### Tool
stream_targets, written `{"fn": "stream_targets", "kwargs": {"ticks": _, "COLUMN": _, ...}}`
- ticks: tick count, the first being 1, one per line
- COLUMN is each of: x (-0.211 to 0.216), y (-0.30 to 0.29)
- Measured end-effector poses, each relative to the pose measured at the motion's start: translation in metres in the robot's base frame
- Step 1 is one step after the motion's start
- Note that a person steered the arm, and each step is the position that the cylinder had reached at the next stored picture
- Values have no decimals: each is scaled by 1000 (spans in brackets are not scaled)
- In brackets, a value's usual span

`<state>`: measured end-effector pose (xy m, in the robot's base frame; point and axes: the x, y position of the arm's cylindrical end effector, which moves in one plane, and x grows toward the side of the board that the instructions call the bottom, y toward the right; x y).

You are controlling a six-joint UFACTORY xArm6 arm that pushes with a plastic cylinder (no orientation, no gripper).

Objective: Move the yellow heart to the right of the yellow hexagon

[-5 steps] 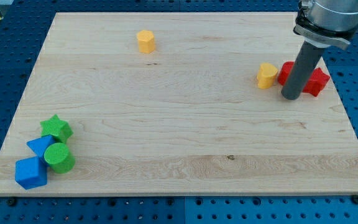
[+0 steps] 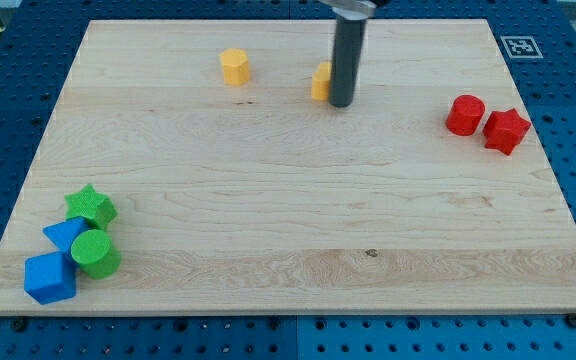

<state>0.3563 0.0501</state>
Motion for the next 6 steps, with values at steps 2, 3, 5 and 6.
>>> {"fn": "stream_targets", "kwargs": {"ticks": 2, "x": -42, "y": 11}}
{"fn": "stream_targets", "kwargs": {"ticks": 3, "x": -55, "y": 6}}
{"fn": "stream_targets", "kwargs": {"ticks": 5, "x": -55, "y": -46}}
{"fn": "stream_targets", "kwargs": {"ticks": 6, "x": -55, "y": -63}}
